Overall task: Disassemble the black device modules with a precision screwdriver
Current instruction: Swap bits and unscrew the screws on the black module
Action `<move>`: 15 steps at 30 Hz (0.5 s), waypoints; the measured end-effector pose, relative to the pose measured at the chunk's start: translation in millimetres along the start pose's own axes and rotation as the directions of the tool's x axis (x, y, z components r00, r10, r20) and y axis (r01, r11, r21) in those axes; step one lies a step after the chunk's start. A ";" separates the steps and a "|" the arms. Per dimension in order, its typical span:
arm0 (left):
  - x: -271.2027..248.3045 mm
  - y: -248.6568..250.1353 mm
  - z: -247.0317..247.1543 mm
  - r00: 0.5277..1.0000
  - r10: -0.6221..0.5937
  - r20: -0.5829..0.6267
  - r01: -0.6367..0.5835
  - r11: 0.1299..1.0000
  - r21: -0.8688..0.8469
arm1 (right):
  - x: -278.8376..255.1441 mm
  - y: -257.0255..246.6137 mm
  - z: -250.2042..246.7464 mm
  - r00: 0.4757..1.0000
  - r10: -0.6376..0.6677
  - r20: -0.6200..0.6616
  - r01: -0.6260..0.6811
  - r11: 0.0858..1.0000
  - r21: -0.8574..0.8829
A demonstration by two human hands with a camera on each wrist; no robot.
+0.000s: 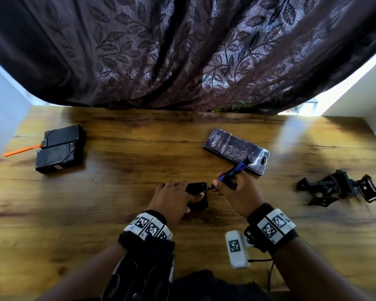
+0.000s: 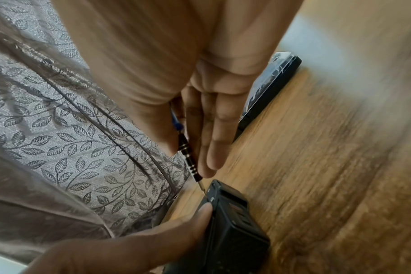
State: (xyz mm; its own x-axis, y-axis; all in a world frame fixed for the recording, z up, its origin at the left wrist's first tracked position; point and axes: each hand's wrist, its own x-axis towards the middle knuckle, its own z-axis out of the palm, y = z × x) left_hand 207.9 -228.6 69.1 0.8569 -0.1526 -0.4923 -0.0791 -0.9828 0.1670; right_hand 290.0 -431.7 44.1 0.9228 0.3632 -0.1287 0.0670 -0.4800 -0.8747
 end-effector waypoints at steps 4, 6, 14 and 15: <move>0.3 2.3 -4.2 0.999 -0.017 0.031 0.016 0.999 0.039 | 2.2 1.8 1.2 1.000 0.012 0.005 -0.012 0.997 -0.076; 0.3 2.1 -4.0 0.999 -0.019 0.032 0.018 0.999 0.036 | 2.8 2.2 0.6 1.000 0.013 0.012 -0.012 0.996 -0.092; 1.1 0.3 -1.8 0.999 -0.016 0.038 0.015 1.000 0.026 | 4.7 0.6 2.5 1.000 0.008 0.008 -0.007 0.991 -0.135; 1.2 0.2 -2.1 0.999 -0.015 0.039 0.014 1.000 0.027 | 4.2 -0.9 2.3 1.000 0.011 0.015 -0.009 0.989 -0.147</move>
State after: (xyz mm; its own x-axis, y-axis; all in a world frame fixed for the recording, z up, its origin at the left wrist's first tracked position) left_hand 209.9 -228.8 70.4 0.8376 -0.1418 -0.5275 -0.0807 -0.9872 0.1374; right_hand 292.9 -427.9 43.3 0.9177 0.3697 -0.1454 0.1137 -0.5951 -0.7956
